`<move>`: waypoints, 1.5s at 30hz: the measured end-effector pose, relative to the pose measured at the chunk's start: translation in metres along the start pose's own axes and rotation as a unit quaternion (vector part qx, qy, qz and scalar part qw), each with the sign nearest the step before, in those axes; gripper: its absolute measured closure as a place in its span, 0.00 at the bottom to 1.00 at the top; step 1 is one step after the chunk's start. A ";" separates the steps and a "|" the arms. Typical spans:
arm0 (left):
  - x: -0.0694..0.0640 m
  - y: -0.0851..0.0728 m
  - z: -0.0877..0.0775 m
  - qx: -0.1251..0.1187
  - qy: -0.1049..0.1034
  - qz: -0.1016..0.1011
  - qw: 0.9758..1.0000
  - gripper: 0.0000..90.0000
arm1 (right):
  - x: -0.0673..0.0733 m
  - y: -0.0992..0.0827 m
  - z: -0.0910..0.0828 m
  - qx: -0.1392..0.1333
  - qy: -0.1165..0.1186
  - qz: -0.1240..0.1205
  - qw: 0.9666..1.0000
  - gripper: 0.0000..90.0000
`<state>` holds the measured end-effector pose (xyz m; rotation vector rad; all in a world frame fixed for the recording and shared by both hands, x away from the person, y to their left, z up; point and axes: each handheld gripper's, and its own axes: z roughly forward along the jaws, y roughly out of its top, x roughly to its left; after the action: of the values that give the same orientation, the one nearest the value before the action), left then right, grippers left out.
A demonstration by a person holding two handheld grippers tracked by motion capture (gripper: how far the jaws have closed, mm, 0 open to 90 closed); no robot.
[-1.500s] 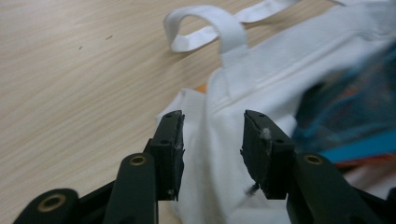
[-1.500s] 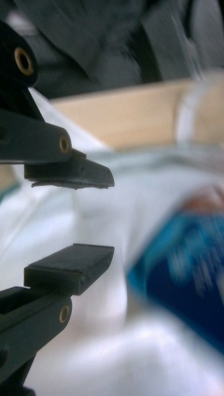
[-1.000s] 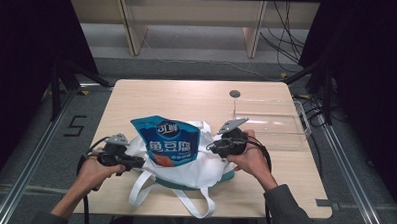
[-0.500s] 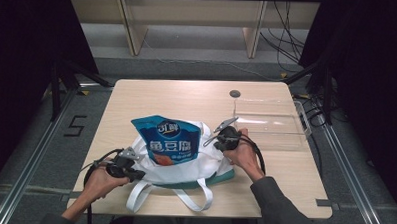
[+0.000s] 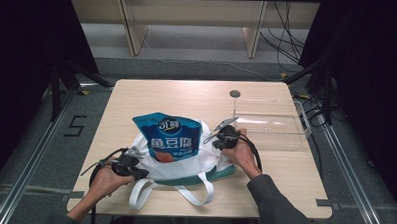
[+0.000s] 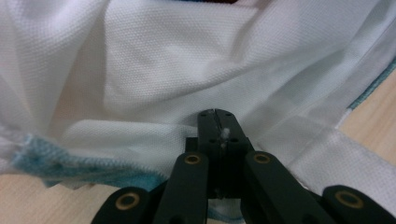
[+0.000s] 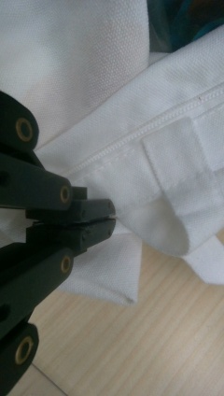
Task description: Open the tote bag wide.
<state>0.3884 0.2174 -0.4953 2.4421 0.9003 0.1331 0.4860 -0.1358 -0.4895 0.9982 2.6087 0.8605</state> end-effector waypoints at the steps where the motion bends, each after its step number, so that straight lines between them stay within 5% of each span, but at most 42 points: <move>1: 0.000 0.000 0.000 0.000 0.000 0.000 1.000 0.99 | 0.000 0.000 0.000 0.000 0.000 0.000 1.000 1.00; 4: -0.001 0.002 0.003 -0.017 0.005 -0.018 1.000 0.99 | -0.003 0.004 0.002 0.000 -0.005 0.003 1.000 0.99; 8: 0.000 0.002 0.000 -0.002 0.005 0.003 1.000 0.96 | -0.005 0.005 -0.001 -0.013 -0.007 0.014 1.000 0.97; 11: -0.004 0.002 -0.003 -0.032 0.003 -0.020 0.999 0.92 | -0.005 0.007 -0.015 -0.034 -0.011 0.020 0.999 0.92; 18: -0.011 0.003 -0.029 -0.103 -0.013 -0.050 0.993 0.79 | 0.003 0.012 -0.053 -0.089 0.017 0.004 0.996 0.87; 21: -0.014 0.002 -0.040 -0.116 -0.014 -0.054 0.992 0.74 | 0.010 0.012 -0.061 -0.072 0.029 0.005 0.997 0.83; 24: -0.017 0.000 -0.050 -0.141 -0.015 -0.072 0.987 0.67 | 0.014 0.012 -0.063 -0.076 0.029 0.008 0.997 0.78; 25: -0.017 -0.001 -0.053 -0.143 -0.010 -0.069 0.987 0.62 | 0.014 0.012 -0.065 -0.072 0.037 -0.017 0.997 0.73; 26: -0.019 -0.004 -0.059 -0.144 -0.012 -0.071 0.987 0.60 | 0.017 0.011 -0.068 -0.064 0.036 0.003 0.997 0.70; 30: -0.021 -0.010 -0.064 -0.146 -0.006 -0.073 0.987 0.52 | 0.021 0.009 -0.069 -0.072 0.037 0.006 0.997 0.63; 32: -0.025 -0.014 -0.065 -0.144 0.000 -0.077 0.987 0.49 | 0.020 0.007 -0.070 -0.079 0.031 -0.015 0.996 0.59; 34: -0.026 -0.017 -0.068 -0.141 0.014 -0.068 0.988 0.45 | 0.022 0.005 -0.074 -0.073 0.034 0.005 0.997 0.56; 37: -0.032 -0.021 -0.072 -0.145 0.026 -0.080 0.986 0.38 | 0.020 0.001 -0.079 -0.060 0.034 -0.008 0.998 0.52; 38: -0.031 -0.022 -0.075 -0.140 0.028 -0.066 0.988 0.38 | 0.020 0.001 -0.079 -0.060 0.034 -0.008 0.998 0.52; 40: -0.035 -0.024 -0.076 -0.150 0.037 -0.082 0.985 0.35 | 0.024 -0.002 -0.082 -0.041 0.020 0.024 0.999 0.50; 41: -0.035 -0.026 -0.078 -0.142 0.044 -0.067 0.987 0.34 | 0.024 -0.004 -0.078 -0.066 0.023 0.016 0.997 0.49; 45: -0.039 -0.032 -0.081 -0.147 0.052 -0.074 0.985 0.32 | 0.025 -0.006 -0.084 -0.052 0.040 -0.006 0.998 0.46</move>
<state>0.3189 0.2494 -0.4393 2.1051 1.0263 0.3185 0.4313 -0.1601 -0.4251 0.9376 2.6019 1.0408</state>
